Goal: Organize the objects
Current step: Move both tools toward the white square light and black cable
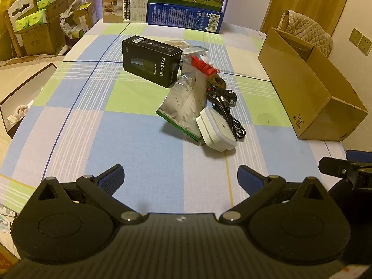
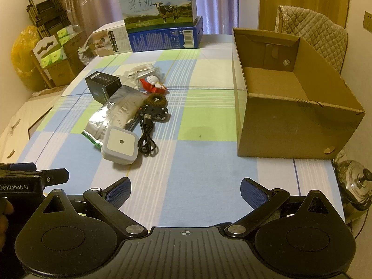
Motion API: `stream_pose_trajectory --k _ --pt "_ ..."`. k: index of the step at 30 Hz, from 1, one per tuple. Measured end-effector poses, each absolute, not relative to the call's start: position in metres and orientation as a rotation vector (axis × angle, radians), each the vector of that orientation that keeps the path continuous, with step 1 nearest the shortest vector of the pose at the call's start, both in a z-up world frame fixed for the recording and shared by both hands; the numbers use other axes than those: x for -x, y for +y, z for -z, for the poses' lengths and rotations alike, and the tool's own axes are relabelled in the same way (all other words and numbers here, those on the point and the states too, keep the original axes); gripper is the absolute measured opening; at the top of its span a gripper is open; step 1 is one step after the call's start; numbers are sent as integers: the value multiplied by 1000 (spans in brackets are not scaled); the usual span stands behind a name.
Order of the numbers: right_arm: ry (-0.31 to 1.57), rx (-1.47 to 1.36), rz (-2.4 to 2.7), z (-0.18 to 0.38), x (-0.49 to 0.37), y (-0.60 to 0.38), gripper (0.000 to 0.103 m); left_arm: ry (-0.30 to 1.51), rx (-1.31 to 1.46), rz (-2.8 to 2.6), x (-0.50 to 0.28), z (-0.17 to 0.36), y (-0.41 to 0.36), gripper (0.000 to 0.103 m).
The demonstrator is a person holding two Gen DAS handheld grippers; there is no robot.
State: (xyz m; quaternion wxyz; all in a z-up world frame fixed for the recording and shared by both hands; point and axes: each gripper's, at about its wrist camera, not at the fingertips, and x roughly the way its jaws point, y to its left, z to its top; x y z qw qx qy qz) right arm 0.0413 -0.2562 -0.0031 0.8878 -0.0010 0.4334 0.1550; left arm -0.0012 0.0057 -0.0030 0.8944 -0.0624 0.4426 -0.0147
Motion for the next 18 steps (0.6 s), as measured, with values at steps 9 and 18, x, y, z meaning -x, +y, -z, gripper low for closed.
stream_pose_trajectory --k 9,18 --pt "886 -8 -314 -4 -36 -258 99 902 121 16 3 -1 5 102" --pt "854 -11 -335 -16 -37 -252 97 873 54 24 3 -13 1 102"
